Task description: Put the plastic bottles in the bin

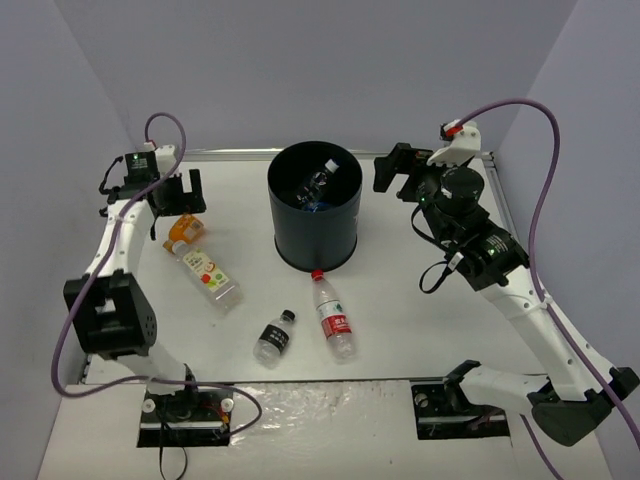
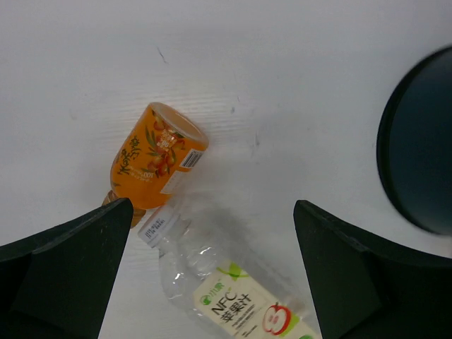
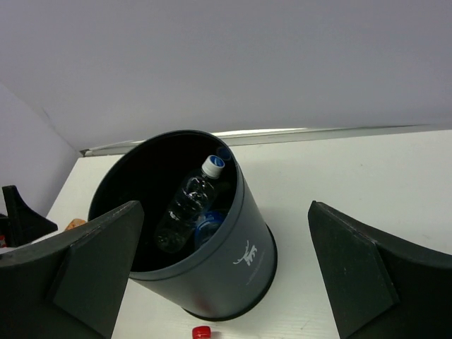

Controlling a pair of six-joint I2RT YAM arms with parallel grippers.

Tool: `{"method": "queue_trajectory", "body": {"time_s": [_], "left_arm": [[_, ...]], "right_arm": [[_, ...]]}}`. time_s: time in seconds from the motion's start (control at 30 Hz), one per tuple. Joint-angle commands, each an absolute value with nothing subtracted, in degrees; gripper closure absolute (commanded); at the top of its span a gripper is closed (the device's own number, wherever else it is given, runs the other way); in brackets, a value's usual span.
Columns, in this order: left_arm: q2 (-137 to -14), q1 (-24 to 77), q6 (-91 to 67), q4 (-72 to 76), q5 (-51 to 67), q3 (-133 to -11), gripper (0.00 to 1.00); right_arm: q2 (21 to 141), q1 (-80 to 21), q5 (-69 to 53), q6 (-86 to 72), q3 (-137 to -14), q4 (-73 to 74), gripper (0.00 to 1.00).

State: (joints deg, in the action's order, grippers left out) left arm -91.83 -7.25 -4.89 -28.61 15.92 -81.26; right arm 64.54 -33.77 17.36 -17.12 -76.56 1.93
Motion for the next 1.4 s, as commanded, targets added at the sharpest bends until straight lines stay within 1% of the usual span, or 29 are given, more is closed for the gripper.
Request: {"method": "queue_trajectory", "body": {"time_s": [0.0,0.07,0.17,0.3,0.43,0.5,0.7,0.83,0.87,0.93,0.97,1.0,1.1,1.2,1.23,1.3,1.37], "left_arm": [[-101.7,-11.1,15.8,-39.0,35.5,-95.2,0.03],[-103.3,-11.4,18.6,-40.9,37.0,-95.9,0.03],[-104.0,-11.3,21.5,-39.2,37.2,-92.7,0.03],[-105.5,-11.4,22.7,-38.4,33.3,-92.3,0.03],[-107.2,-11.3,23.0,-37.2,30.7,-93.8,0.03],[-108.4,-11.2,24.0,-38.6,26.7,-95.0,0.03],[-112.3,-11.1,28.6,-42.0,23.5,-98.5,0.03],[-117.8,-10.9,28.8,-44.5,21.3,-102.3,0.03],[-119.0,-10.9,28.6,-44.8,21.5,-102.8,0.05],[-121.0,-10.9,28.2,-45.4,22.2,-103.6,0.10],[-121.8,-10.9,27.9,-45.7,22.4,-104.2,0.13],[-122.5,-10.9,27.5,-46.6,22.2,-105.4,0.19],[-123.8,-11.0,25.3,-48.8,21.0,-109.1,0.50],[-122.8,-10.7,20.9,-50.1,19.3,-113.9,0.67],[-122.2,-10.7,19.6,-49.9,18.6,-114.9,0.69],[-120.0,-10.7,15.4,-48.1,17.1,-116.7,0.78],[-117.7,-10.7,11.9,-47.5,17.5,-119.2,0.80]], "right_arm": [[63.9,-33.0,19.7,-16.8,-75.2,-1.4,0.00],[64.0,-32.8,19.4,-15.5,-74.9,-1.3,0.00],[64.2,-31.8,19.3,-14.8,-74.7,-1.2,0.00],[64.7,-29.9,17.1,-14.3,-74.3,-1.2,0.00],[65.4,-27.4,14.3,-14.0,-74.4,-1.2,0.00],[65.2,-26.8,14.0,-13.5,-74.4,-1.1,0.00],[63.9,-26.1,14.3,-12.5,-73.7,-1.1,0.00],[63.6,-26.1,14.2,-12.1,-73.5,-1.1,0.00],[63.7,-26.1,14.5,-12.1,-73.5,-1.0,0.00],[63.7,-26.0,14.9,-12.0,-73.4,-1.0,0.00],[63.6,-26.0,15.0,-12.0,-73.4,-1.0,0.00],[63.5,-26.0,15.0,-12.1,-73.3,-0.8,0.00],[62.4,-26.0,15.0,-12.9,-72.5,-0.4,0.00],[61.1,-25.9,15.1,-14.6,-69.5,-0.4,0.00],[60.9,-25.9,15.1,-15.1,-68.4,-0.4,0.00],[60.2,-25.9,15.6,-16.3,-65.2,-0.2,0.00],[59.3,-25.9,16.5,-17.1,-62.7,1.5,0.00]]}}
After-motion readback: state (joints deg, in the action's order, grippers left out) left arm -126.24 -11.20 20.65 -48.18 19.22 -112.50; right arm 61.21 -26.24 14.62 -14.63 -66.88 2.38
